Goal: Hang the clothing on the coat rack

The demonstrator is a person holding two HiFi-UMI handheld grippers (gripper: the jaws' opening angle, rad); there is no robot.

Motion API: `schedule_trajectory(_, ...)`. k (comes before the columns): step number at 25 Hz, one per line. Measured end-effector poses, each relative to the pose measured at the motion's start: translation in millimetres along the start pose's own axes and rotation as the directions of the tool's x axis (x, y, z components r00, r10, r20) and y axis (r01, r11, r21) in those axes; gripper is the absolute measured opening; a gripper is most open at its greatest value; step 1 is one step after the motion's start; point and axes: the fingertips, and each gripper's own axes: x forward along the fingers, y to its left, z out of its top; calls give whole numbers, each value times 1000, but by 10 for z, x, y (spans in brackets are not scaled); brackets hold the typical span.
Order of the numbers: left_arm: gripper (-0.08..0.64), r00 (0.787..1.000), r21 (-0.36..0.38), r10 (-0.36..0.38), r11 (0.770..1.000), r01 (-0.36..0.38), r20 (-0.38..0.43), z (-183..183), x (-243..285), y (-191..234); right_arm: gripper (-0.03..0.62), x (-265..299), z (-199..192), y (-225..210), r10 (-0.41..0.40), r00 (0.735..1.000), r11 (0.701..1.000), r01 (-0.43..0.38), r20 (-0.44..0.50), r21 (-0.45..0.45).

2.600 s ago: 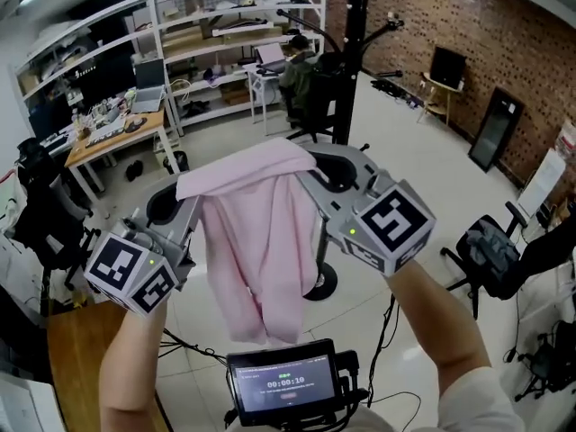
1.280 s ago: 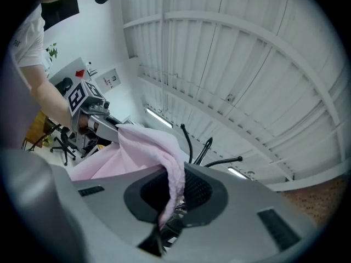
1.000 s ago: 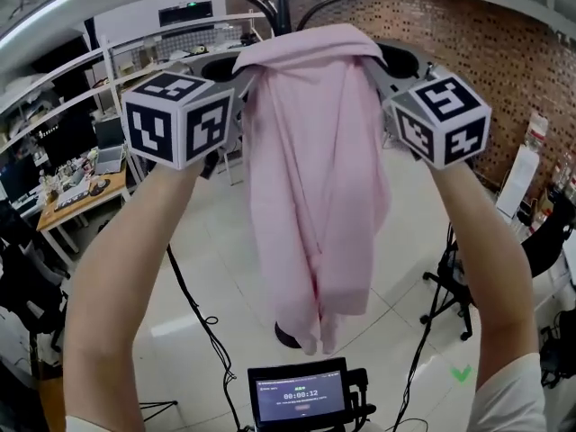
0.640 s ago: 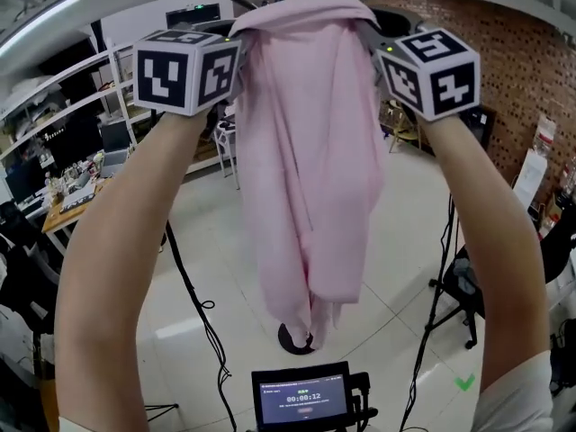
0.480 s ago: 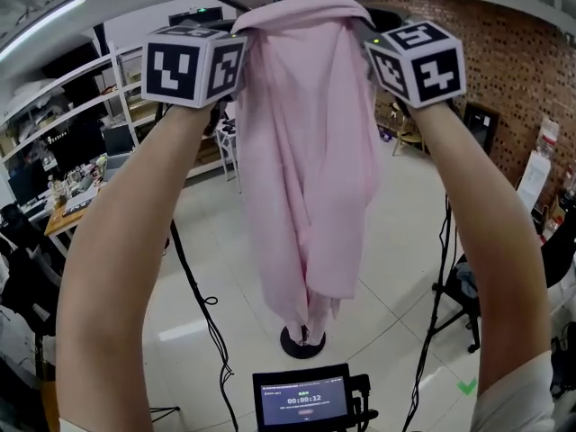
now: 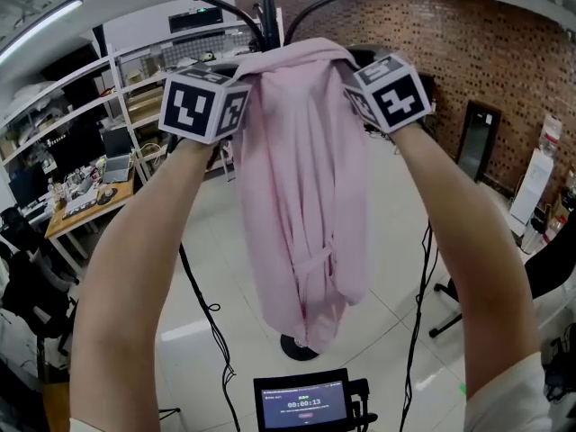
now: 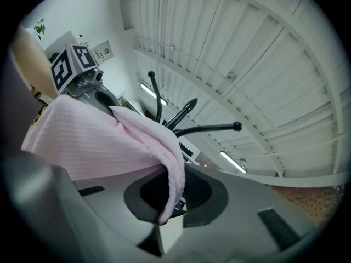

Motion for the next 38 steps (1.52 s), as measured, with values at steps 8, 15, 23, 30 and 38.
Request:
schedule_trajectory(8, 12, 995, -11, -91, 996, 91, -36, -511, -3, -416, 25, -114, -503, 505, 109, 994, 994, -109, -25, 5)
schedule_trajectory(15, 14, 982, -30, -177, 983, 179, 60, -732, -227, -933, 25, -469, -618, 1064, 163, 986, 982, -160, 22, -98)
schedule_trajectory(23, 64, 966, -63, -202, 975, 214, 162, -793, -450, -1138, 40, -586, -550, 1400, 168, 983, 979, -158, 73, -130)
schedule_trajectory(30, 101, 955, -156, -227, 954, 258, 191, -1042, -682, -1136, 71, -733, -569, 1390, 175, 979, 982, -165, 105, -95)
schedule_trajectory(38, 97, 945, -234, -246, 926, 295, 218, -1231, -853, -1247, 74, -828, -564, 1328, 179, 976, 982, -170, 128, -77)
